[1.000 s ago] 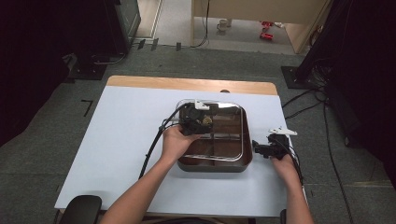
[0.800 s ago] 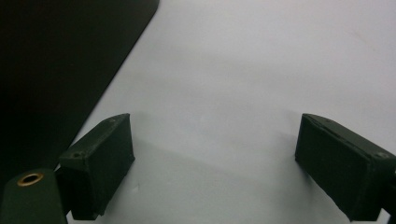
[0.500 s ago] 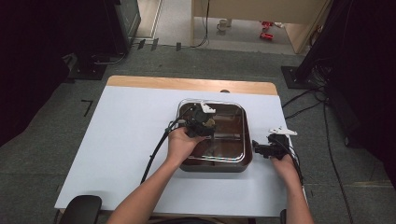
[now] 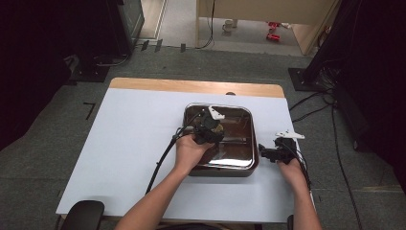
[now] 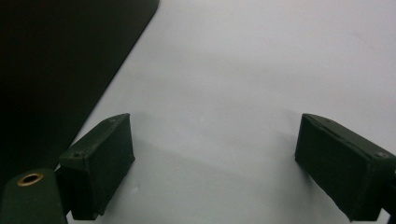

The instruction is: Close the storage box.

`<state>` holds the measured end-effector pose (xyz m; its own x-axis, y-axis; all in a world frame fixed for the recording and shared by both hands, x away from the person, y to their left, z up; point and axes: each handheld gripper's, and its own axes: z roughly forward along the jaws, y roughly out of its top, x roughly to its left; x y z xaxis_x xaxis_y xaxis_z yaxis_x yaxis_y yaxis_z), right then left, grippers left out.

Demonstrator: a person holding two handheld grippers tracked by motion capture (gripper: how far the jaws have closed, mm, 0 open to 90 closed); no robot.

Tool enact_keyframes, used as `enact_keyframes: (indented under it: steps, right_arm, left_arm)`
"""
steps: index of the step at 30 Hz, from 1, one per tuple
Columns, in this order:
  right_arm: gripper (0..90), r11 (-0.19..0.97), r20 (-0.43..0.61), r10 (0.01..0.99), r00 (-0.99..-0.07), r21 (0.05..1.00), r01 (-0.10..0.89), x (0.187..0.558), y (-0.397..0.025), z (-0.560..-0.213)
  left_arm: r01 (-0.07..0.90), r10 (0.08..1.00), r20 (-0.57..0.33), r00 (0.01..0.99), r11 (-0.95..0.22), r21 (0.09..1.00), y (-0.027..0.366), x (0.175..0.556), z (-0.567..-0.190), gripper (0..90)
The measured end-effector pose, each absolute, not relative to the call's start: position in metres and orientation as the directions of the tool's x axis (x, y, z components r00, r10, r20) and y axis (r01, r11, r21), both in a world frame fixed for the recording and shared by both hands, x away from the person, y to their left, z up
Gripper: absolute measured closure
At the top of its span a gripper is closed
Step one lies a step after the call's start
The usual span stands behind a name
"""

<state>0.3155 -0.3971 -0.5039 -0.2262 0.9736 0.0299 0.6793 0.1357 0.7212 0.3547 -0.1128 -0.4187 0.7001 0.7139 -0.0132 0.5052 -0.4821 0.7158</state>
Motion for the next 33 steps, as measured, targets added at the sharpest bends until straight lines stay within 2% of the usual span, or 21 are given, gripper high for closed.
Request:
enact_keyframes:
  steps: [14, 30, 33]
  right_arm:
    - [11.0, 0.136, 0.030, 0.974, -0.226, 0.720, 0.681, 0.3154, -0.3971, -0.5037]
    - [11.0, 0.136, 0.029, 0.974, -0.226, 0.721, 0.679, 0.3155, -0.3970, -0.5039]
    - [11.0, 0.134, 0.031, 0.974, -0.225, 0.720, 0.681, 0.3153, -0.3969, -0.5038]
  left_arm:
    - [0.505, 0.724, -0.005, 0.690, -0.477, 0.719, -0.1168, 0.3491, -0.4192, 59.0]
    - [0.447, 0.669, -0.004, 0.744, -0.492, 0.747, -0.1111, 0.3561, -0.4154, 55.7]
    - [0.445, 0.662, -0.004, 0.750, -0.500, 0.743, -0.1116, 0.3565, -0.4151, 57.8]
